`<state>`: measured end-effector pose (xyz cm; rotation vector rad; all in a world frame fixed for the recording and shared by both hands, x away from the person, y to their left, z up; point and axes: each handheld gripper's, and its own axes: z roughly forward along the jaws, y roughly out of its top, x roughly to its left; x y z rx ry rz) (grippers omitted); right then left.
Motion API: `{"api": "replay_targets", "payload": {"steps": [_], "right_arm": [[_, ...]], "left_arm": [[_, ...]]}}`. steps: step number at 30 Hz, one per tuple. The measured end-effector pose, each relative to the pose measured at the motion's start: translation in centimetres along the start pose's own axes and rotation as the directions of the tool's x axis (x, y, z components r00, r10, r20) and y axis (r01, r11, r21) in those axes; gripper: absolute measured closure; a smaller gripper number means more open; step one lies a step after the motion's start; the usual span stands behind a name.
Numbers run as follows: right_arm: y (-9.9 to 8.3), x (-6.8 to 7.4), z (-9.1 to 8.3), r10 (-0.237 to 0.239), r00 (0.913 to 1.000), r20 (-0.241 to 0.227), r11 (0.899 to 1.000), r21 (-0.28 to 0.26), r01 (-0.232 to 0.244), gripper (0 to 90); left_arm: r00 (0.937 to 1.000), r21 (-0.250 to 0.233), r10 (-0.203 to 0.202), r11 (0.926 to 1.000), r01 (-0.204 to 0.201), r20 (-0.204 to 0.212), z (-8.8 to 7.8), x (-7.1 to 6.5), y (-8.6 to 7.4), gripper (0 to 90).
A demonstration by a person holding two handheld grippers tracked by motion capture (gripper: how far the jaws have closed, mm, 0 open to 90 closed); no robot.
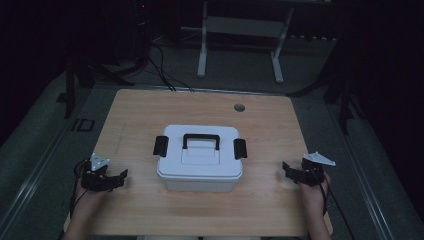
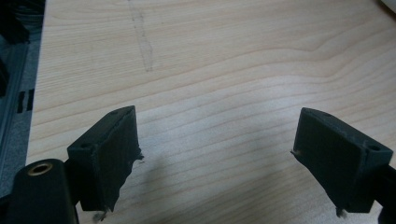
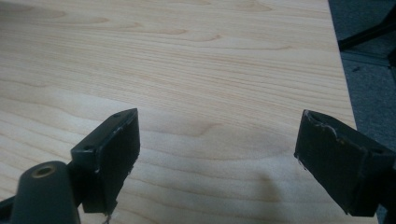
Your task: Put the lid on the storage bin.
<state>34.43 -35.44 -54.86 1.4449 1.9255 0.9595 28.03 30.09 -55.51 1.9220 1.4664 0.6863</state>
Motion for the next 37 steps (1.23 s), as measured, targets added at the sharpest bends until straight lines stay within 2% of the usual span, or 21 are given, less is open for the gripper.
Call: {"api": "replay_targets", "payload": {"steps": [4, 8, 10, 11, 13, 14, 18, 22, 23, 25, 29, 30, 33, 37], "right_arm": [[-0.3, 0.0, -0.3, 0.024, 0.9993, 0.029, 1.000, -0.021, -0.024, 13.7], [-0.6, -0.3, -0.5, 0.039, 0.9979, 0.051, 0.999, -0.033, -0.037, 13.7], [-0.7, -0.4, -0.5, 0.044, 0.9976, 0.053, 0.998, -0.037, -0.042, 13.7], [-0.8, -0.5, -0.6, 0.048, 0.9973, 0.055, 0.998, -0.039, -0.045, 13.7], [-0.8, -0.5, -0.6, 0.052, 0.9972, 0.054, 0.998, -0.043, -0.049, 13.7], [-0.9, -0.4, -0.6, 0.043, 0.9974, 0.057, 0.998, -0.051, -0.040, 13.7], [-0.9, -0.2, -0.6, 0.026, 0.9976, 0.064, 0.998, -0.062, -0.022, 13.8], [-1.0, -0.2, -0.8, 0.033, 0.9969, 0.072, 0.996, -0.082, -0.027, 13.9], [-1.1, -0.3, -0.8, 0.032, 0.9964, 0.078, 0.996, -0.086, -0.026, 13.9], [-1.2, -0.4, -0.8, 0.041, 0.9962, 0.077, 0.995, -0.090, -0.034, 13.9], [-1.2, -0.6, -0.8, 0.045, 0.9959, 0.078, 0.996, -0.085, -0.038, 13.9], [-1.2, -0.6, -0.8, 0.044, 0.9957, 0.081, 0.996, -0.086, -0.037, 13.9], [-1.0, -0.6, -1.0, 0.049, 0.9956, 0.080, 0.994, -0.104, -0.041, 13.9], [-1.1, -0.7, -1.0, 0.047, 0.9954, 0.083, 0.994, -0.099, -0.039, 13.9]], "left_arm": [[0.9989, -0.024, -0.017, 0.9996, 0.016, -0.045, 0.0, -0.2, -0.2, 14.3], [0.9988, -0.029, -0.032, 0.9991, 0.031, -0.038, 0.1, -0.3, -0.4, 14.2], [0.9984, -0.029, -0.026, 0.9993, 0.024, -0.051, 0.1, -0.4, -0.5, 14.2], [0.9972, -0.039, -0.026, 0.9990, 0.023, -0.070, 0.0, -0.5, -0.6, 14.2], [0.9972, -0.039, -0.026, 0.9990, 0.023, -0.070, 0.0, -0.5, -0.6, 14.2], [0.9946, -0.058, -0.053, 0.9972, 0.048, -0.089, -0.1, -0.5, -0.7, 14.1], [0.9902, -0.087, -0.078, 0.9939, 0.068, -0.116, -0.4, -0.7, -0.9, 14.1], [0.9857, -0.112, -0.078, 0.9918, 0.062, -0.149, -0.5, -0.8, -1.0, 14.1], [0.9839, -0.129, -0.067, 0.9905, 0.046, -0.165, -0.7, -0.8, -1.1, 14.1], [0.9860, -0.143, -0.072, 0.9885, 0.051, -0.150, -0.8, -0.9, -1.1, 14.1], [0.9857, -0.135, -0.058, 0.9902, 0.037, -0.158, -0.7, -1.0, -1.2, 14.1], [0.9872, -0.135, -0.056, 0.9902, 0.036, -0.149, -0.6, -1.0, -1.2, 14.1], [0.9872, -0.138, -0.056, 0.9898, 0.035, -0.150, -0.6, -1.1, -1.2, 14.1], [0.9887, -0.141, -0.070, 0.9887, 0.051, -0.133, -0.7, -0.9, -1.3, 14.0]]}}
